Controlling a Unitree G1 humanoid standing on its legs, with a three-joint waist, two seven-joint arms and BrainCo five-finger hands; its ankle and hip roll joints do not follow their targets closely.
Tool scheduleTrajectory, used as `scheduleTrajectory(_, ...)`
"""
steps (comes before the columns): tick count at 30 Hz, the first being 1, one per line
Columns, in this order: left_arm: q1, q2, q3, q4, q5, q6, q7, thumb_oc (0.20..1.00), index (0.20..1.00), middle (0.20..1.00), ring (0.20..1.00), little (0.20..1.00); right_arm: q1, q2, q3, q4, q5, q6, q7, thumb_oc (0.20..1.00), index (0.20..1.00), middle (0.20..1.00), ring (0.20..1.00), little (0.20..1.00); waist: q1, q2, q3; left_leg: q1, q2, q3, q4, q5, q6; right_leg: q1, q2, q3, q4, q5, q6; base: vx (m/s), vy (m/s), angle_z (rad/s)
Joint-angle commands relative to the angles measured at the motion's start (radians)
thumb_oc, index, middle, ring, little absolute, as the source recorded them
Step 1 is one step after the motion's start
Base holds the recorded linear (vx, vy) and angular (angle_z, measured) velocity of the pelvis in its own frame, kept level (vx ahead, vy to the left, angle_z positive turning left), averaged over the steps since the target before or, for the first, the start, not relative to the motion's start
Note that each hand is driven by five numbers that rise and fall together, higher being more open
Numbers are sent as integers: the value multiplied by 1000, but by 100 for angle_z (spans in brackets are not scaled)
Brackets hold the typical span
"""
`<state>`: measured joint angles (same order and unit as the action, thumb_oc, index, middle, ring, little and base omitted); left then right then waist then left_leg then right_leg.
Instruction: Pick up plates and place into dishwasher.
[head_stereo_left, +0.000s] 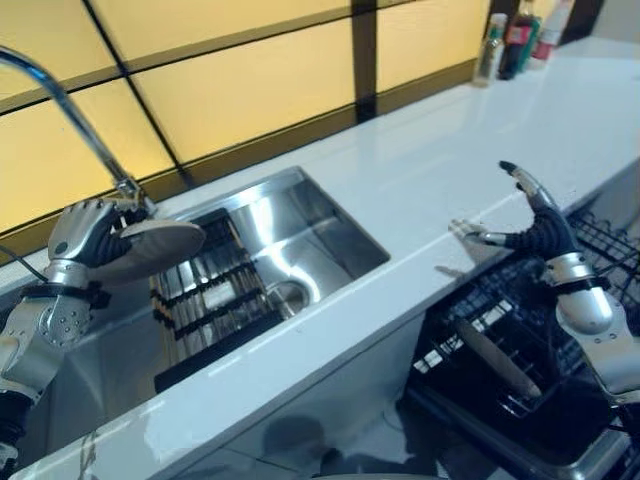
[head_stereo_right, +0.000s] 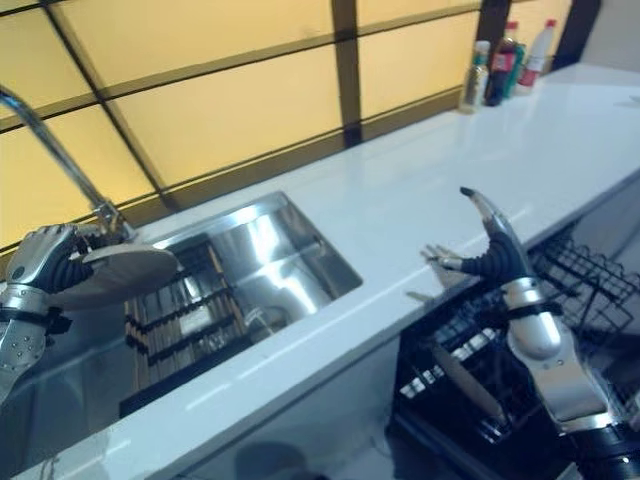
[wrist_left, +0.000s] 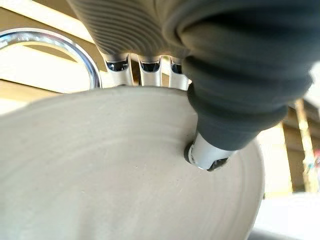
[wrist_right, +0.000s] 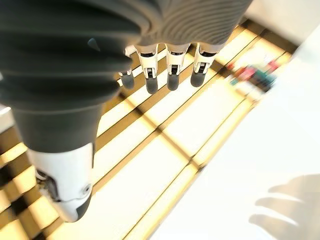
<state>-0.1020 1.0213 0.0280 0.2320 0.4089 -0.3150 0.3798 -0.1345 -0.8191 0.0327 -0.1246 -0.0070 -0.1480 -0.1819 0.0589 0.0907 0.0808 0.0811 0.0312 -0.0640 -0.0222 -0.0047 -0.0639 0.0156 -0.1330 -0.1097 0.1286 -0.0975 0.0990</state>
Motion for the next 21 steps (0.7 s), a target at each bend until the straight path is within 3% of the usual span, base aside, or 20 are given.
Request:
scheduleTrajectory(1, -25, 23, 116, -74, -83, -28, 31, 200, 200, 200, 200, 200, -104, 7, 11, -81, 7, -60, -19, 1000, 1000, 1000, 1000, 1000, 12, -53, -47, -10, -58, -19, 19, -75, 41, 72, 70, -33, -139, 17, -22, -10, -35, 8)
scheduleTrajectory(10, -40, -96, 142, -237, -234, -48, -3, 200, 200, 200, 200, 200, -171, 61, 82, -124, 35, -47, 38, 1000, 1000, 1000, 1000, 1000, 48, -74, -65, -8, -53, -37, -6, -59, 35, 84, 73, -63, -155, 21, -20, -23, -28, 5)
scheduleTrajectory(15, -98, -193, 80, -286, -262, -62, -41, 200, 200, 200, 200, 200, -302, 126, 188, -141, 33, -41, 76, 1000, 1000, 1000, 1000, 1000, 72, -89, -70, -7, -53, -44, -11, -56, 34, 93, 74, -79, -157, 21, -23, -14, -22, 3)
scheduleTrajectory(21, -167, -243, 1, -282, -298, -49, -52, 200, 200, 200, 200, 200, -421, 157, 277, -141, 90, 6, 104, 1000, 1000, 1000, 1000, 1000, 90, -101, -78, -6, -52, -51, -14, -54, 32, 102, 73, -92, -161, 21, -24, -6, -4, 5)
